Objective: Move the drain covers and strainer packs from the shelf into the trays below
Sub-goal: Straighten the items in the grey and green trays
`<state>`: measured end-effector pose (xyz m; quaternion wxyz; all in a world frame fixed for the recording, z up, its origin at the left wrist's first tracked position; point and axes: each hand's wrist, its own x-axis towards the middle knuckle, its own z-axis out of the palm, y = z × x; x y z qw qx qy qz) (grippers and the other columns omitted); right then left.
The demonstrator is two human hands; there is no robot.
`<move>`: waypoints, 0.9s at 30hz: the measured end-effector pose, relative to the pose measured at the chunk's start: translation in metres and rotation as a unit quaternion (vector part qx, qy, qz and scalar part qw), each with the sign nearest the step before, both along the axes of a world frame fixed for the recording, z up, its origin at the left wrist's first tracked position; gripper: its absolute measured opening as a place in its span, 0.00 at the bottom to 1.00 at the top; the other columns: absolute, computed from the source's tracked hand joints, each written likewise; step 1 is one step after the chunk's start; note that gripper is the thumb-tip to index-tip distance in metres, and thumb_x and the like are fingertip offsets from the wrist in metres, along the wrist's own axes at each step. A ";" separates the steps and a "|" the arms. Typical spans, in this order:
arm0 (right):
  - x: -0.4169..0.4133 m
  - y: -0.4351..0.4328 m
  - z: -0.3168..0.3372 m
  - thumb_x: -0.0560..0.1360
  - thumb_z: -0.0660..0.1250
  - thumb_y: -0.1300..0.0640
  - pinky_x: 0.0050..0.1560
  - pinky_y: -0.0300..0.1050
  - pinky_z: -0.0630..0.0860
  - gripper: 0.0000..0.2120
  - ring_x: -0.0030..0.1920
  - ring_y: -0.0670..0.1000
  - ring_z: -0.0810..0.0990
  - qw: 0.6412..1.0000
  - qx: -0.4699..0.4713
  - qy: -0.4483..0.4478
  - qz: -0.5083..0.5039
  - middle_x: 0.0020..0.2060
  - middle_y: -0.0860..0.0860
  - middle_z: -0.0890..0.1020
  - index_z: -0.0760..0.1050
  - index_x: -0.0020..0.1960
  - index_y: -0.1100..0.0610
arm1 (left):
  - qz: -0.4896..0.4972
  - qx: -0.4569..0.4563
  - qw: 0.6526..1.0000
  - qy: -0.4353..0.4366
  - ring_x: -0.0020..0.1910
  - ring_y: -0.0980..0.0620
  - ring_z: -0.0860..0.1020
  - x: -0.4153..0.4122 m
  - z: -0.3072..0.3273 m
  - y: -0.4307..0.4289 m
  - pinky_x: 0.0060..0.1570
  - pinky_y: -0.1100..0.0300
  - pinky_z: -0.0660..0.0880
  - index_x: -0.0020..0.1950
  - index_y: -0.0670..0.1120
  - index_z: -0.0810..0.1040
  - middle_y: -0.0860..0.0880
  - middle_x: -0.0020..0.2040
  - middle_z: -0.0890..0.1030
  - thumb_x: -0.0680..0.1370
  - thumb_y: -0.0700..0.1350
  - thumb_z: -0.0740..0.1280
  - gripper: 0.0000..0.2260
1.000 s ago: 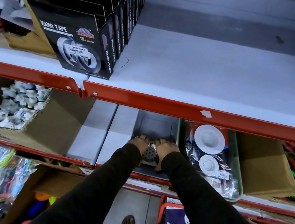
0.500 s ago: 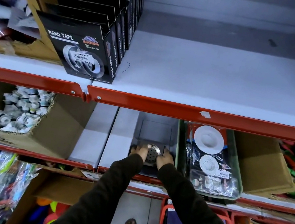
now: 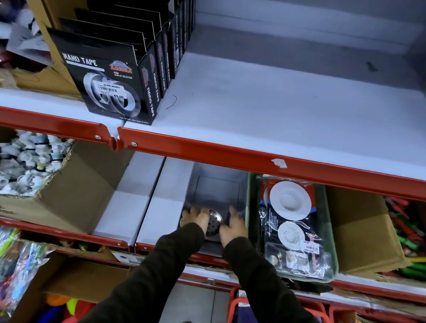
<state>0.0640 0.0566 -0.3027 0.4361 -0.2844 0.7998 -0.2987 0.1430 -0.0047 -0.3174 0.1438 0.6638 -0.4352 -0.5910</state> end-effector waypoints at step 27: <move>-0.186 0.071 -0.027 0.76 0.69 0.56 0.72 0.52 0.67 0.31 0.70 0.61 0.72 0.985 0.024 -0.053 -0.160 0.70 0.62 0.73 0.62 0.74 0.65 | -0.019 0.034 0.998 0.044 0.76 0.39 0.66 -0.160 -0.012 0.064 0.75 0.48 0.65 0.81 0.43 0.56 0.40 0.79 0.63 0.82 0.45 0.64 0.30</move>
